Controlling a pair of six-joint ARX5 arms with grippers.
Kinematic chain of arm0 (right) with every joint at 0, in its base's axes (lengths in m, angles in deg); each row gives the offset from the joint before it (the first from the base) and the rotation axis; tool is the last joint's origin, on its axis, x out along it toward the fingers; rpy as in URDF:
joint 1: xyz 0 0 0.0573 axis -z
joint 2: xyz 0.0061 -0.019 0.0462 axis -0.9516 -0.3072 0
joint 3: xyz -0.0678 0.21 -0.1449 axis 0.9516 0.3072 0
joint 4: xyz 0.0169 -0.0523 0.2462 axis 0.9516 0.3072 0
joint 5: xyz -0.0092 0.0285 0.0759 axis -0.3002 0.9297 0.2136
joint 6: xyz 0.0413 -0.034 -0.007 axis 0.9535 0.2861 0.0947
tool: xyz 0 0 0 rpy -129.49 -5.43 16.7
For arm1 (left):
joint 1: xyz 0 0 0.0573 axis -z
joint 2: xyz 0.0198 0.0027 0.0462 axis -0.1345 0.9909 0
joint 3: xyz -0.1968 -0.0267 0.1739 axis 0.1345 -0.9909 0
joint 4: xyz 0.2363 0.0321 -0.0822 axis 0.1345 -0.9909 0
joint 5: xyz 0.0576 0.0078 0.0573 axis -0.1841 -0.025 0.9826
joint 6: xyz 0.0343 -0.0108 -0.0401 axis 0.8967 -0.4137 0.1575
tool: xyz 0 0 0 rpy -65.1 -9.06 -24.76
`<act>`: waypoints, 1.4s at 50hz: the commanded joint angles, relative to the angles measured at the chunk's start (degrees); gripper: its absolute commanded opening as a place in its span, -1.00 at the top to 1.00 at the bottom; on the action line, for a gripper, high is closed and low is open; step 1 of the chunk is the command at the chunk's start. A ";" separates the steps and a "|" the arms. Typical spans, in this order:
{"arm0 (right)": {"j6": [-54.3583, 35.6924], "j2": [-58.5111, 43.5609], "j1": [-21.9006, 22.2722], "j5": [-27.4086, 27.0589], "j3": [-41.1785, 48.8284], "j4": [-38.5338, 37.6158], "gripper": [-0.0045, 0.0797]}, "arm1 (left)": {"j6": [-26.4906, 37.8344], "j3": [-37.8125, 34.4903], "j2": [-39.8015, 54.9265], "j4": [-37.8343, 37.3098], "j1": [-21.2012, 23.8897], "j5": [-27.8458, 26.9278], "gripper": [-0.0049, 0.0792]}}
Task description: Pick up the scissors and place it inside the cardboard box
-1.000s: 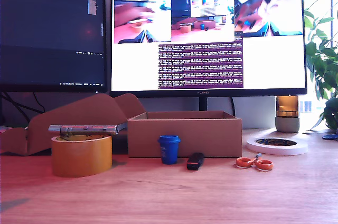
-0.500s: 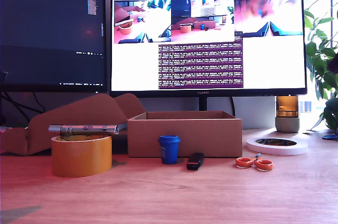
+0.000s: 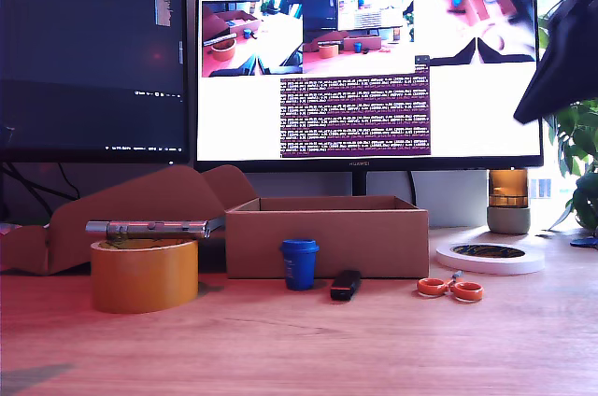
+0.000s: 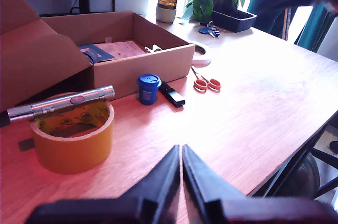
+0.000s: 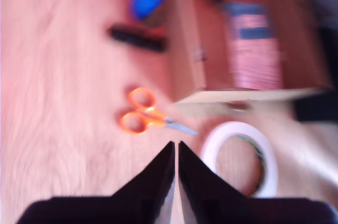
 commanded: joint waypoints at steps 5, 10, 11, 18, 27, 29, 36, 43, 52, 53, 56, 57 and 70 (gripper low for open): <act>-6.40 -5.60 -2.99 -4.46 -5.88 3.08 0.92 | 0.28 -1.27 0.24 0.55 0.09 0.63 0.93; -11.74 -9.42 -4.83 -8.61 -8.81 5.09 0.92 | 0.28 -1.27 0.24 0.39 0.09 1.40 0.93; -12.55 -10.23 -5.03 -9.51 -9.27 5.20 0.92 | 0.28 -1.27 0.24 0.39 0.09 1.57 0.93; -22.34 -13.77 -8.33 -16.52 -10.25 5.49 0.92 | 0.31 -1.27 0.24 0.37 0.09 3.04 0.93; -36.68 -16.22 -10.88 -20.85 -10.25 7.54 0.91 | 0.39 -1.27 0.24 0.11 0.09 3.65 0.93; -38.86 -16.66 -11.41 -19.67 -10.25 8.04 0.84 | 0.44 -1.27 0.24 -0.24 0.09 3.65 0.93; -41.77 -18.45 -12.57 -14.73 -10.25 9.16 0.39 | 0.94 -1.27 0.24 -0.66 0.11 3.65 0.93; -45.70 -21.05 -13.00 -14.78 -10.25 8.13 0.38 | 0.94 -1.27 0.24 -0.68 0.11 3.63 0.93; -45.70 -23.82 -13.55 -14.84 -10.25 4.37 0.38 | 0.92 -1.27 0.24 -0.90 0.09 3.63 0.93; -45.70 -24.06 -13.55 -14.82 -10.25 4.15 0.38 | 0.92 -1.27 0.24 -0.90 0.09 3.63 0.93; -45.70 -24.74 -13.55 -14.84 -10.25 3.28 0.39 | 0.92 -1.27 0.24 -0.90 0.09 3.63 0.93; -45.72 -24.98 -13.55 -14.88 -10.25 3.10 0.39 | 0.94 -1.27 0.24 -0.92 0.09 3.63 0.93; -45.72 -26.45 -13.46 -15.76 -10.25 2.14 0.40 | 0.94 -1.27 0.24 -0.92 0.09 3.65 0.93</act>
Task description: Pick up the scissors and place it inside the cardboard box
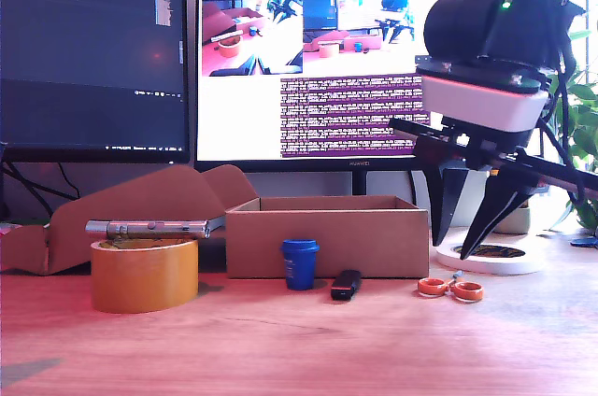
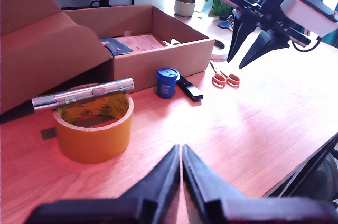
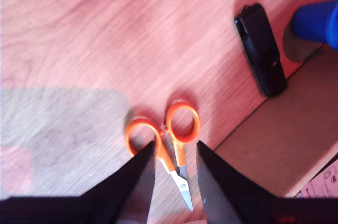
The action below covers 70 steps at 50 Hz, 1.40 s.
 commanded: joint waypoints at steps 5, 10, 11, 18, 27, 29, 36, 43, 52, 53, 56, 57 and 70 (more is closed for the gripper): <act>-5.60 -1.40 -0.09 -0.90 0.52 -0.24 0.40 | 0.50 -1.27 0.24 0.42 0.09 -0.02 0.93; -5.60 -1.40 -0.07 -0.96 0.52 -0.68 0.42 | 0.48 -1.27 0.24 0.42 0.09 -0.04 0.93; -5.60 -1.40 -0.07 -0.96 0.52 -0.70 0.43 | 0.48 -1.27 0.24 0.42 0.09 -0.04 0.93; -5.60 -1.51 -0.11 -0.94 0.52 -0.96 0.44 | 0.48 -1.27 0.24 0.42 0.09 -0.04 0.93; -5.60 -2.78 -0.11 -1.14 0.52 -0.48 0.44 | 0.48 -1.27 0.24 0.39 0.09 -0.02 0.93; -5.60 -3.06 -0.17 -1.38 0.52 -0.66 0.44 | 0.48 -1.27 0.24 0.39 0.09 -0.02 0.93; -5.60 -4.37 -0.22 -2.89 0.52 -1.05 0.44 | 0.48 -1.27 0.24 0.39 0.09 -0.04 0.93; -5.60 -5.01 -0.22 -3.15 0.52 -1.31 0.44 | 0.46 -1.27 0.24 0.26 0.09 -0.04 0.93; -5.60 -5.16 -0.22 -3.15 0.52 -2.10 0.44 | 0.46 -1.27 0.24 0.20 0.09 -0.04 0.93; -5.60 -5.16 -0.22 -3.13 0.52 -2.10 0.44 | 0.46 -1.27 0.24 0.20 0.09 -0.04 0.93; -5.60 -5.40 -0.22 -3.10 0.52 -2.25 0.44 | 0.46 -1.27 0.24 0.20 0.09 -0.04 0.93; -5.60 -5.62 -0.22 -3.10 0.52 -2.34 0.44 | 0.46 -1.27 0.24 0.20 0.09 -0.04 0.93; -5.60 -8.76 -0.68 -3.39 0.50 -4.37 0.44 | 0.46 -1.27 0.24 -0.46 0.09 -0.04 0.93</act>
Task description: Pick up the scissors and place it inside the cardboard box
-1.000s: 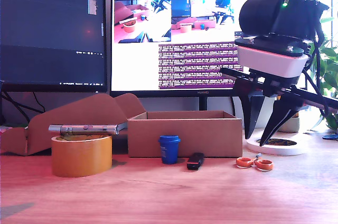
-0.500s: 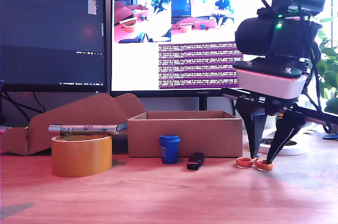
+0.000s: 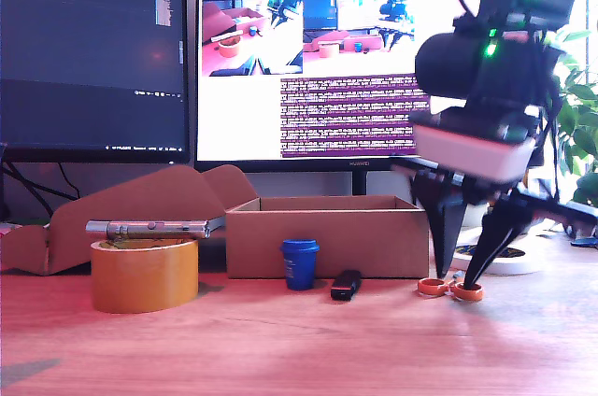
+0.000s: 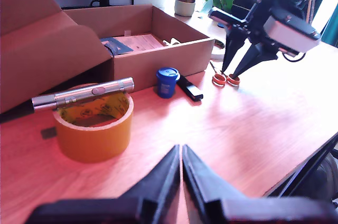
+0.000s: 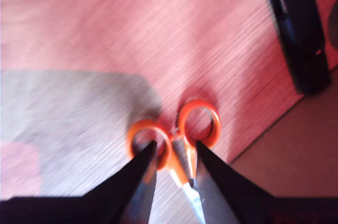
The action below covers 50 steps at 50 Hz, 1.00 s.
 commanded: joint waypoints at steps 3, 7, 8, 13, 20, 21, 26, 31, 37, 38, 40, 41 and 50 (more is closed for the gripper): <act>-5.49 -3.17 -1.03 -0.26 0.68 0.37 0.44 | 0.46 -1.27 0.24 0.15 0.09 -0.04 0.93; -5.46 -3.58 -1.11 -0.39 0.68 0.81 0.49 | 0.46 -1.27 0.24 0.20 0.09 -0.02 0.93; -5.46 -3.65 -1.11 -0.44 0.68 1.01 0.51 | 0.46 -1.27 0.24 0.22 0.09 -0.02 0.93; -5.46 -3.67 -1.25 -0.48 0.68 2.82 0.53 | 0.46 -1.27 0.24 0.20 0.09 -0.02 0.93; -5.46 -3.67 -1.27 -0.46 0.68 6.88 0.53 | 0.48 -1.27 0.24 0.24 0.09 -0.02 0.93; -5.46 -3.67 -1.31 -0.46 0.68 6.95 0.53 | 0.48 -1.27 0.24 0.24 0.09 -0.02 0.93; -5.46 -3.67 -1.73 -0.48 0.68 8.85 0.53 | 0.48 -1.27 0.24 0.24 0.09 -0.02 0.93; -5.46 -3.91 -2.10 -0.66 0.68 9.97 0.53 | 0.48 -1.27 0.24 0.22 0.09 -0.02 0.93; -5.46 -4.42 -2.38 -0.72 0.70 10.95 0.51 | 0.48 -1.27 0.24 0.22 0.09 -0.02 0.93; -5.46 -4.46 -2.47 -0.72 0.70 10.95 0.51 | 0.48 -1.27 0.24 0.22 0.09 -0.02 0.93; -5.44 -4.52 -2.62 -0.68 0.70 11.06 0.51 | 0.48 -1.27 0.24 0.22 0.09 -0.02 0.93; -5.44 -4.52 -2.73 -0.68 0.70 11.13 0.51 | 0.48 -1.27 0.24 0.22 0.09 -0.02 0.93; -5.46 -4.50 -3.45 -0.85 0.70 10.51 0.51 | 0.48 -1.27 0.24 0.22 0.09 -0.02 0.93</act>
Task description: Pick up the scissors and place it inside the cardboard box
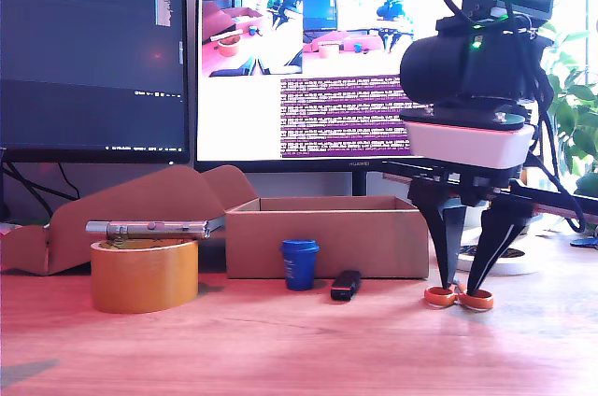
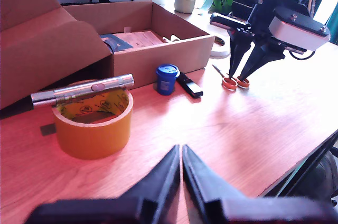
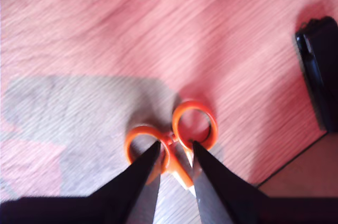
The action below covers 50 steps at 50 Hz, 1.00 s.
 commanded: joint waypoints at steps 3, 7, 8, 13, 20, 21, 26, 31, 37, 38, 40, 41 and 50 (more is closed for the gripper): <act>-5.44 -3.96 -1.05 -0.28 3.10 1.16 0.51 | 0.46 -1.27 0.24 0.28 0.09 0.00 0.93; -5.46 -3.96 -1.51 -0.90 3.10 1.20 0.51 | 0.46 -1.27 0.24 0.26 0.09 0.00 0.93; -5.46 -3.96 -1.70 -1.07 3.10 1.33 0.51 | 0.46 -1.27 0.24 0.26 0.09 0.00 0.93; -5.46 -3.89 -2.54 -1.62 3.08 1.33 0.51 | 0.46 -1.27 0.24 0.26 0.09 0.00 0.93; -5.46 -3.80 -3.61 -2.23 3.06 1.88 0.51 | 0.46 -1.27 0.24 0.09 0.09 0.00 0.93; -5.46 -3.80 -3.72 -2.34 3.06 2.10 0.51 | 0.46 -1.27 0.24 0.04 0.09 0.00 0.93; -5.46 -3.80 -4.31 -2.89 3.06 2.40 0.51 | 0.44 -1.27 0.24 -0.15 0.09 0.00 0.93; -5.46 -3.80 -4.57 -3.08 3.06 3.13 0.51 | 0.42 -1.27 0.24 -0.15 0.09 0.00 0.93; -5.44 -3.80 -5.05 -3.02 3.06 1.79 0.51 | 0.28 -1.27 0.24 -0.22 0.09 -0.02 0.93; -5.44 -3.80 -5.07 -3.02 3.06 1.60 0.51 | 0.28 -1.27 0.24 -0.28 0.09 -0.02 0.93; -5.44 -3.85 -5.07 -2.97 3.06 1.55 0.51 | 0.28 -1.27 0.24 -0.37 0.09 -0.02 0.93; -5.44 -3.85 -5.11 -2.95 3.06 1.70 0.51 | 0.28 -1.27 0.24 -0.39 0.09 -0.02 0.93; -5.42 -3.85 -5.01 -3.06 3.08 3.89 0.51 | 0.28 -1.27 0.24 -0.39 0.09 -0.02 0.93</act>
